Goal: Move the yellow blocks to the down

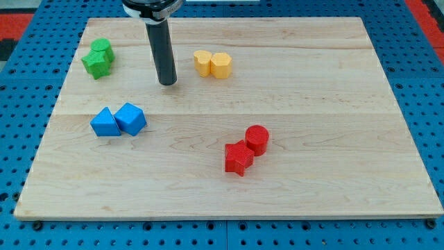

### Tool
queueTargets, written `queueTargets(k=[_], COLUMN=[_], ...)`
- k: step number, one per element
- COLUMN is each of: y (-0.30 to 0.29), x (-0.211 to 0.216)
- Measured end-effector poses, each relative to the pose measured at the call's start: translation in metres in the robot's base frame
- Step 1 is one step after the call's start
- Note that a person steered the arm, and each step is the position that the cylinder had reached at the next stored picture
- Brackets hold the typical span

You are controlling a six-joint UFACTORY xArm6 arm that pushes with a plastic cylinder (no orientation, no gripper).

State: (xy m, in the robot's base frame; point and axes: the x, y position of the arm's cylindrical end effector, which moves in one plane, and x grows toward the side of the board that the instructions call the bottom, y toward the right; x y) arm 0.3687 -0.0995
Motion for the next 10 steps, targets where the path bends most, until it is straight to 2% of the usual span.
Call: queueTargets(k=[2,4,5,6,7,8,9,10], y=[-0.001,-0.003,0.022,0.086,0.118,0.119,0.114,0.104], x=[0.007,-0.045,-0.078,-0.089,-0.061,-0.035,-0.043,-0.084])
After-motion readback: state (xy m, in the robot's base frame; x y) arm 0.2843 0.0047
